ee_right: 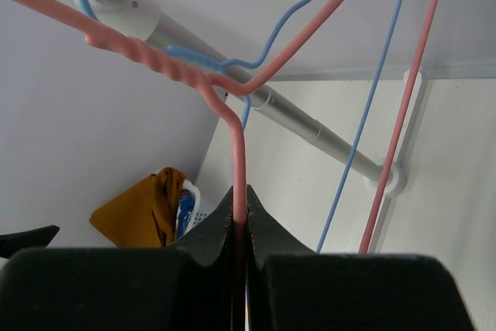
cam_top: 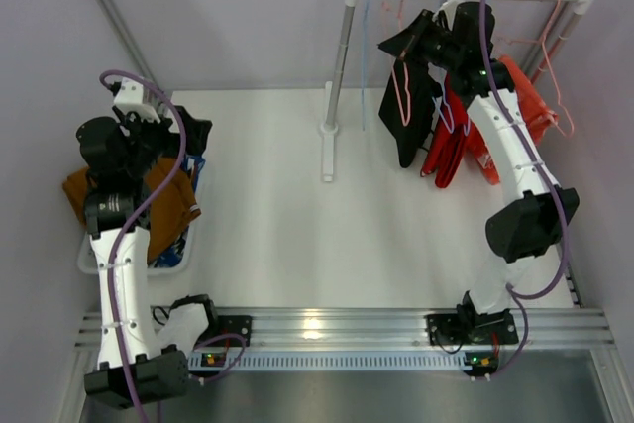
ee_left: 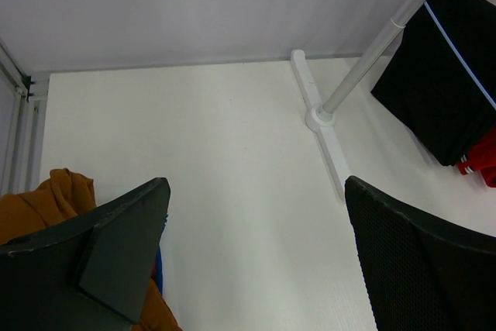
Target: Remove the trousers from the hanger
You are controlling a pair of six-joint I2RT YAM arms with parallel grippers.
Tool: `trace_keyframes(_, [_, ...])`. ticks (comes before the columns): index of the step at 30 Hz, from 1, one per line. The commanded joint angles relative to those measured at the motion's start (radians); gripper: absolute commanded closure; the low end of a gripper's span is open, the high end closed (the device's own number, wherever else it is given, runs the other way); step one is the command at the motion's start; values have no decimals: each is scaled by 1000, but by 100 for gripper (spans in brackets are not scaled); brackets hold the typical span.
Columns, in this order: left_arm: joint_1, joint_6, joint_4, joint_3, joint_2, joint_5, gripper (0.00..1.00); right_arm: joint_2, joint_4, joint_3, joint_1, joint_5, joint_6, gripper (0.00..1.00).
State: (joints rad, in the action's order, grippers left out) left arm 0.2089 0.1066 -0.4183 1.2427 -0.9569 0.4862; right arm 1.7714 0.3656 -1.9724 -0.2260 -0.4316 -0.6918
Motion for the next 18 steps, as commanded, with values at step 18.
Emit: trace_keyframes(18, [3,31,-95,129,-111,-54,1,-53,-111,89,13,-49,6,78])
